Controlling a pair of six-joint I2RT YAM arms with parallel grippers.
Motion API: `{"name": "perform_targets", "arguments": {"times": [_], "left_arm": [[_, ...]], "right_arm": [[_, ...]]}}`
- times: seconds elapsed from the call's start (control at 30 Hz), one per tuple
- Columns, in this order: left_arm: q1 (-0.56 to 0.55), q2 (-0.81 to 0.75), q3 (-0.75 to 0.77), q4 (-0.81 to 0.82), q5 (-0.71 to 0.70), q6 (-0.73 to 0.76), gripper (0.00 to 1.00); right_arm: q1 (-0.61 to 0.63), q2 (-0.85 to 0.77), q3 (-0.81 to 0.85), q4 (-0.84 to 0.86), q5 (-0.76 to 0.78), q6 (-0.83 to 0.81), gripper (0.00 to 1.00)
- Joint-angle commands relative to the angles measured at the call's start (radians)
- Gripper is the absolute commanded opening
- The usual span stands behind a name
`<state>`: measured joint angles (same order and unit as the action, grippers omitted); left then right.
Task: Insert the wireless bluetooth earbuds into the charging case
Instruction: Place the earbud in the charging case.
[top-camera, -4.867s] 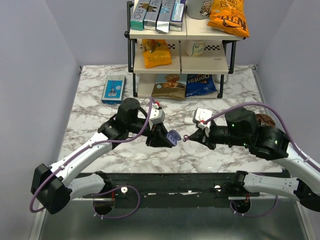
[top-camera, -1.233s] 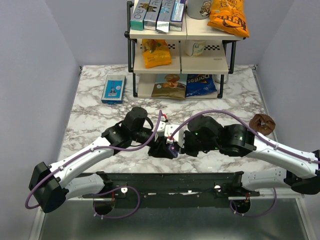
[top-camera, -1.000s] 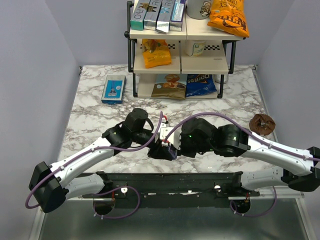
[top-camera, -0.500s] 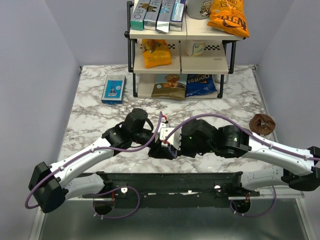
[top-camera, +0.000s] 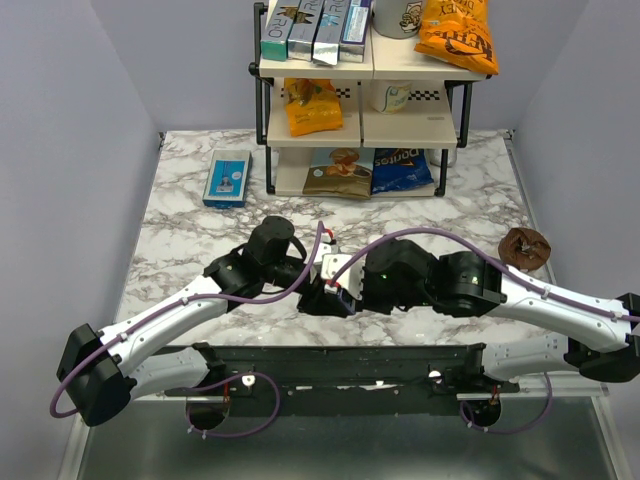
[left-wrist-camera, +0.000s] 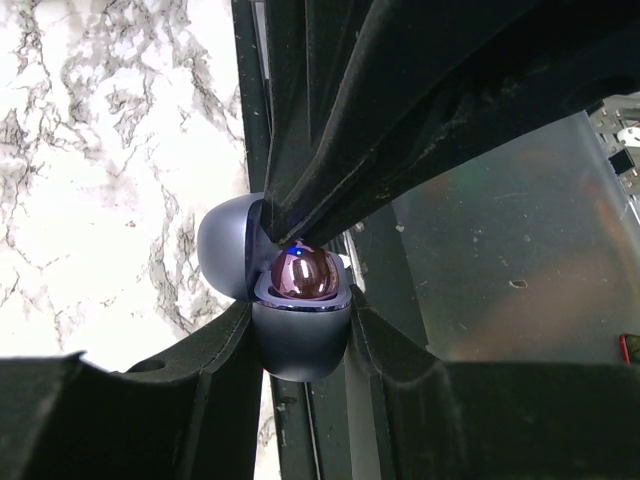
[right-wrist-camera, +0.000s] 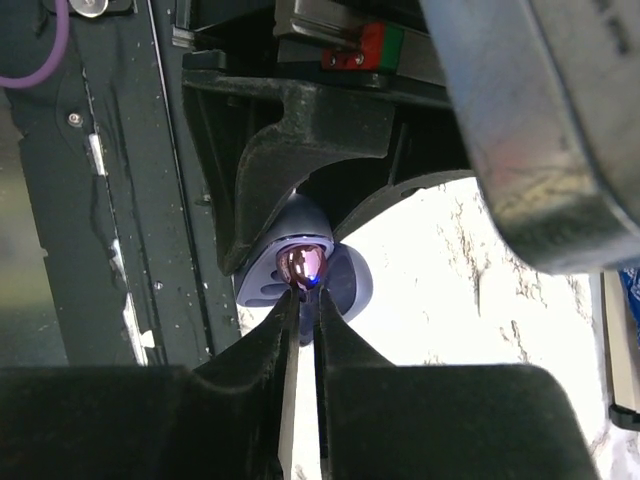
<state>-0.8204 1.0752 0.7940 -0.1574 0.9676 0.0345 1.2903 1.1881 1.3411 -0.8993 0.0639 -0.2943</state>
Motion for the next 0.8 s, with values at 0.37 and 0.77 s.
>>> {"name": "perform_targets", "arguments": {"times": [0.37, 0.77], "left_arm": [[-0.013, -0.009, -0.007, 0.111, -0.015, -0.019, 0.0], [-0.008, -0.047, -0.038, 0.088, -0.171, -0.016, 0.0]], "right_arm": [[0.02, -0.002, 0.026, 0.125, 0.028, 0.007, 0.32], [0.02, -0.292, -0.086, 0.209, 0.175, 0.136, 0.61]]}}
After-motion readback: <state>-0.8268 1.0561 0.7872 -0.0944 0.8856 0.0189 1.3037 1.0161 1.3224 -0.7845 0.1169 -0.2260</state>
